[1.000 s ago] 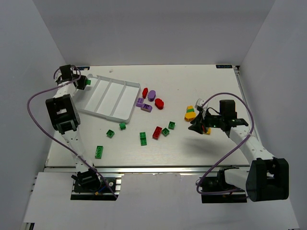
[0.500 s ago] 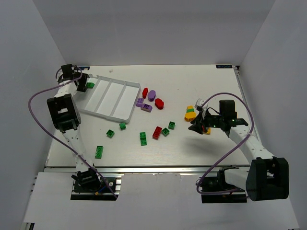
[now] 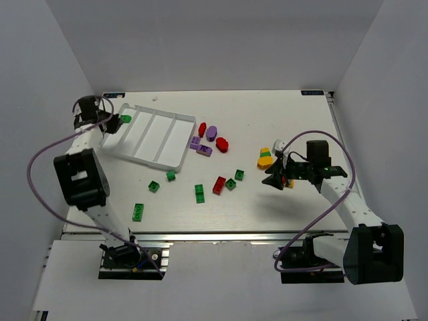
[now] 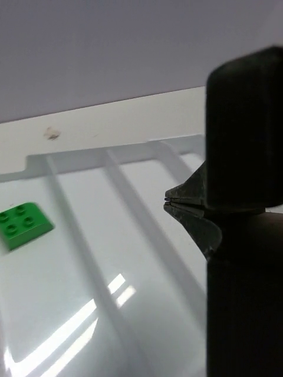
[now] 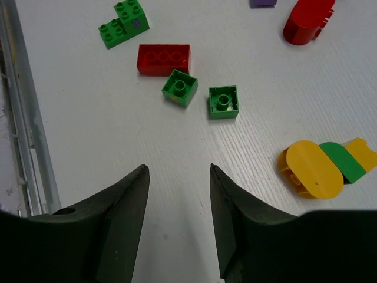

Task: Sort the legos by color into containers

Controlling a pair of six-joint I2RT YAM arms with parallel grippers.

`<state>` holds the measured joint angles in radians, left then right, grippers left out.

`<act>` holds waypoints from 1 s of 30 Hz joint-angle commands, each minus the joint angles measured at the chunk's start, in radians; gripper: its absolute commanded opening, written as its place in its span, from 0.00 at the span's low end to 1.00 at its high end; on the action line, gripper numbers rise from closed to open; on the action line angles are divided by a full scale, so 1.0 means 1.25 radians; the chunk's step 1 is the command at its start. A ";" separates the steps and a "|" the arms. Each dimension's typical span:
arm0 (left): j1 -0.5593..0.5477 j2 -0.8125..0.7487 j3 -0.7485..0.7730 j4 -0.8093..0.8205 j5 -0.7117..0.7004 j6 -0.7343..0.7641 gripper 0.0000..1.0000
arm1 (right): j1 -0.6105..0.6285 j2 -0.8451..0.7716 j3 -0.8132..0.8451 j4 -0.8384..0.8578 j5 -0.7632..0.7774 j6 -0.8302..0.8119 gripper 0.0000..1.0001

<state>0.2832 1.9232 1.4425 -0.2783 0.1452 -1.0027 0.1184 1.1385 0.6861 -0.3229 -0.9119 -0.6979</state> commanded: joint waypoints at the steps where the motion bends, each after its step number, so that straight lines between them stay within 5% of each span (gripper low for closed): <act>1: -0.003 -0.215 -0.096 -0.007 0.076 0.128 0.12 | 0.008 -0.016 0.035 -0.052 -0.070 -0.051 0.52; 6: -0.039 -0.406 -0.308 -0.163 0.106 0.217 0.58 | 0.062 -0.005 0.056 -0.118 -0.069 -0.104 0.59; 7: -0.070 -0.453 -0.356 -0.209 0.105 0.223 0.64 | 0.083 0.002 0.062 -0.118 -0.046 -0.092 0.70; 8: -0.093 -0.479 -0.382 -0.209 0.105 0.221 0.66 | 0.094 0.002 0.062 -0.118 -0.046 -0.075 0.70; 9: -0.117 -0.509 -0.405 -0.237 0.079 0.214 0.67 | 0.104 0.003 0.063 -0.093 -0.030 -0.047 0.86; 10: -0.139 -0.538 -0.429 -0.246 0.064 0.205 0.68 | 0.113 0.001 0.062 -0.068 0.014 -0.011 0.89; 14: -0.246 -0.707 -0.528 -0.294 -0.012 0.121 0.75 | 0.144 -0.013 0.051 0.045 0.130 0.145 0.89; 15: -0.254 -0.731 -0.538 -0.305 -0.035 0.113 0.83 | 0.149 -0.011 0.052 0.073 0.187 0.195 0.89; 21: -0.277 -0.813 -0.607 -0.373 -0.085 0.094 0.84 | 0.160 0.029 0.095 0.076 0.253 0.297 0.89; 30: -0.308 -0.752 -0.684 -0.326 -0.164 0.041 0.77 | 0.165 0.033 0.099 0.089 0.294 0.346 0.89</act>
<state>-0.0910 0.9741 0.5903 -0.7189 0.0048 -0.9173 0.3176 1.1866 0.7765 -0.2565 -0.5846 -0.3096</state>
